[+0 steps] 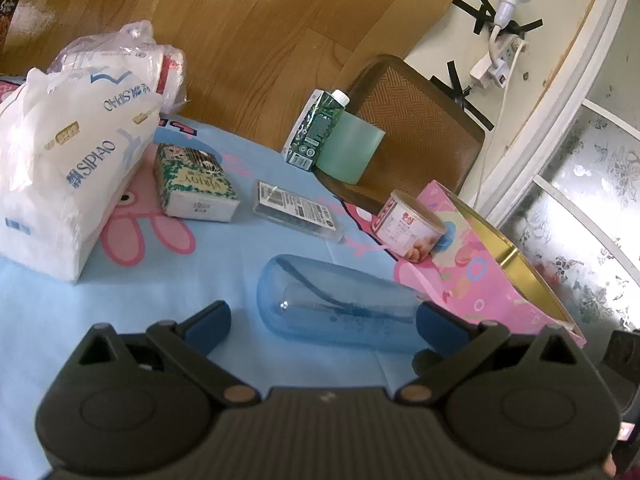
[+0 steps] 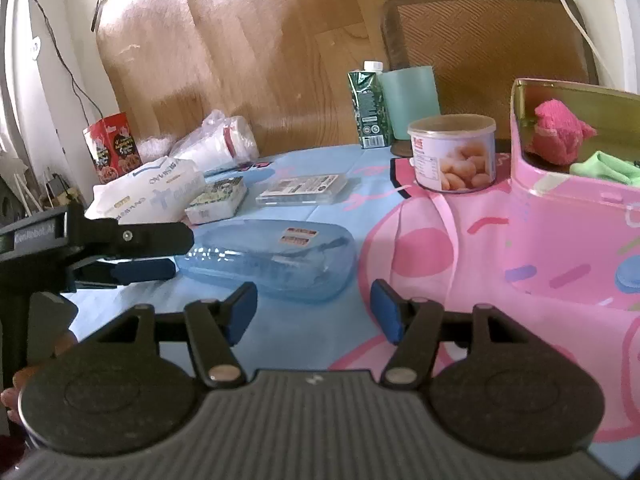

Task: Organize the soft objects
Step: 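Move the left gripper around the clear blue plastic case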

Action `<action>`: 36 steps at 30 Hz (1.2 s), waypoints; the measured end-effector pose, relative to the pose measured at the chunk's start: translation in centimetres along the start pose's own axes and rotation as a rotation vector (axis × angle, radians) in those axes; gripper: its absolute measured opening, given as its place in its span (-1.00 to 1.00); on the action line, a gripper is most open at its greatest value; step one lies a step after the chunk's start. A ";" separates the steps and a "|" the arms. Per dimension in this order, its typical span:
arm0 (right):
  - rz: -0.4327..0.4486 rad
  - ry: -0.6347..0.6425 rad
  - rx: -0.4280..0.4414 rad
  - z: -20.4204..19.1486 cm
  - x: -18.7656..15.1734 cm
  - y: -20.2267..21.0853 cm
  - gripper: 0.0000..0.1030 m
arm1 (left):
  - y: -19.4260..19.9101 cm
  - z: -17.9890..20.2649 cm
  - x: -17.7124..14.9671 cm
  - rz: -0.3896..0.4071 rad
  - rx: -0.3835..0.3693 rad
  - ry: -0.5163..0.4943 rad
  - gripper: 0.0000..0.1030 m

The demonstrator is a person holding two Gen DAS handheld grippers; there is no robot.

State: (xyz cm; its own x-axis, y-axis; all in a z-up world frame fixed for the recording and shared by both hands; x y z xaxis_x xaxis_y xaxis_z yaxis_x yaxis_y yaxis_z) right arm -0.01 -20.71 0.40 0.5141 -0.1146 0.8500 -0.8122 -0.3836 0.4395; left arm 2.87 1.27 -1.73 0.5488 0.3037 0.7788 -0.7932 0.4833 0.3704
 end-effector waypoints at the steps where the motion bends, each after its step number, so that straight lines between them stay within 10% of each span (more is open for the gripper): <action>1: 0.000 0.003 -0.002 -0.1 0.0 0.0 0.28 | 0.0 0.0 0.0 0.000 0.000 0.000 0.99; 36: -0.043 0.210 0.031 -2.5 1.1 -2.9 0.55 | 0.5 1.0 -0.2 0.039 -0.052 -0.026 0.99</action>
State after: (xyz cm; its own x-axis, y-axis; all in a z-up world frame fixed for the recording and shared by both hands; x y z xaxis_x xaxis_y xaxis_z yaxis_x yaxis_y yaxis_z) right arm 2.19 -17.38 0.76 0.4771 0.0947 0.8737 -0.7800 -0.4125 0.4706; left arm 2.06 0.61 -1.22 0.5105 0.3019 0.8051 -0.7985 0.5139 0.3136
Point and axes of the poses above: each gripper's, at about its wrist camera, not at the fingertips, and y roughly against the way its jaws point, z to its right, x to its top, the point moved 2 cm from there along -y, roughly the way its jaws point, and after that the axes turned 6 degrees about z, right-handed, at the moved point
